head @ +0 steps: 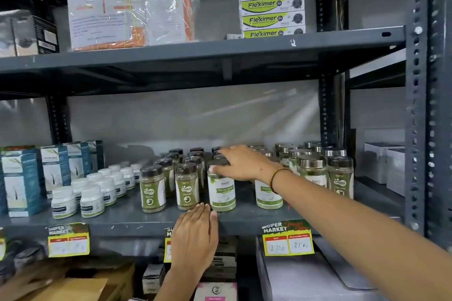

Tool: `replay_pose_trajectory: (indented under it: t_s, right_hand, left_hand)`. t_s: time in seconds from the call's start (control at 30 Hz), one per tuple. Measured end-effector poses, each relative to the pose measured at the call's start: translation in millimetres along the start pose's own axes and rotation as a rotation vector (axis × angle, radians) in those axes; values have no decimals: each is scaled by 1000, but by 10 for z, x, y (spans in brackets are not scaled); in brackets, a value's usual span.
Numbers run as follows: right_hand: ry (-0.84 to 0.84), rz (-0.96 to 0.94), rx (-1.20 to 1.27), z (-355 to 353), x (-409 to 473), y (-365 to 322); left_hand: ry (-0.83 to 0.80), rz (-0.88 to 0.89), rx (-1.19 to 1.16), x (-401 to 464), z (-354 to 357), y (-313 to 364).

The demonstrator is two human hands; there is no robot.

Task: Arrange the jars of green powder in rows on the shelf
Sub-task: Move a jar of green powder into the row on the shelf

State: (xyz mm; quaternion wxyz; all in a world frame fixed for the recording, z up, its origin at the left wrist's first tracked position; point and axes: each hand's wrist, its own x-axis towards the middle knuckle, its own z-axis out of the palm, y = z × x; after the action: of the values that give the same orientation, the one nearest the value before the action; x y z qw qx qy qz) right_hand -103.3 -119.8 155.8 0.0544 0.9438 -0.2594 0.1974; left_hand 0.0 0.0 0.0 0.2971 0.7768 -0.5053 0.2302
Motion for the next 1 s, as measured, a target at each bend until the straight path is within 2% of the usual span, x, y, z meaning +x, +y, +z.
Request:
replay_pose_trajectory:
  t_s: [0.13, 0.4, 0.77, 1.0]
  right_hand:
    - [-69, 1, -27, 46, 117, -5]
    - [-52, 41, 106, 57, 218, 13]
    - [160, -1, 88, -278, -206, -40]
    - [153, 163, 366, -834, -896, 314]
  left_hand:
    - [71, 30, -16, 35, 82, -10]
    - [127, 87, 24, 32, 156, -77]
    - [99, 49, 65, -13, 85, 2]
    - [85, 50, 74, -38, 64, 12]
